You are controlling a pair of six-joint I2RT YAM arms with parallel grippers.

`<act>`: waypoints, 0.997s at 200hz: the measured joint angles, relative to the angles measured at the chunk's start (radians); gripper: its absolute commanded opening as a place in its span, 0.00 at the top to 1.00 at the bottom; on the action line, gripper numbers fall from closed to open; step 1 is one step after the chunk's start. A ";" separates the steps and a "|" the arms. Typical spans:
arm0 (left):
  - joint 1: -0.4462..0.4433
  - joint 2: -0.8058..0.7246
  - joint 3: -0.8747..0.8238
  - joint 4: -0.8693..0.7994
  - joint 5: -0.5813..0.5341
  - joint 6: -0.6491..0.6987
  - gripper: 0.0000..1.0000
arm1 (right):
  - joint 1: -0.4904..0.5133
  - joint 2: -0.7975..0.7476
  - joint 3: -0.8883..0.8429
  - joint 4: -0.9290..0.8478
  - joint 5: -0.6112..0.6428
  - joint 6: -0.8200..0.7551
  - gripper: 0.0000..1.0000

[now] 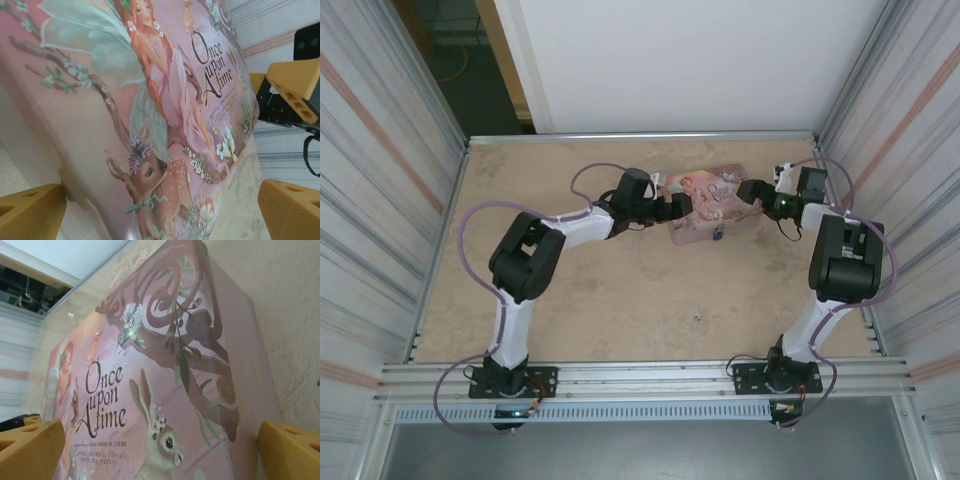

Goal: Unlock the padlock with the key

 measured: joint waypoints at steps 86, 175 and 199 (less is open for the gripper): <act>0.028 -0.134 -0.150 -0.046 -0.055 0.022 0.01 | 0.085 -0.114 -0.128 -0.017 0.000 0.004 0.05; 0.088 -0.295 -0.338 -0.062 -0.069 0.044 0.01 | 0.238 -0.241 -0.240 -0.048 0.047 0.010 0.04; 0.109 -0.340 -0.388 -0.063 -0.069 0.051 0.01 | 0.285 -0.274 -0.274 -0.044 0.060 0.025 0.05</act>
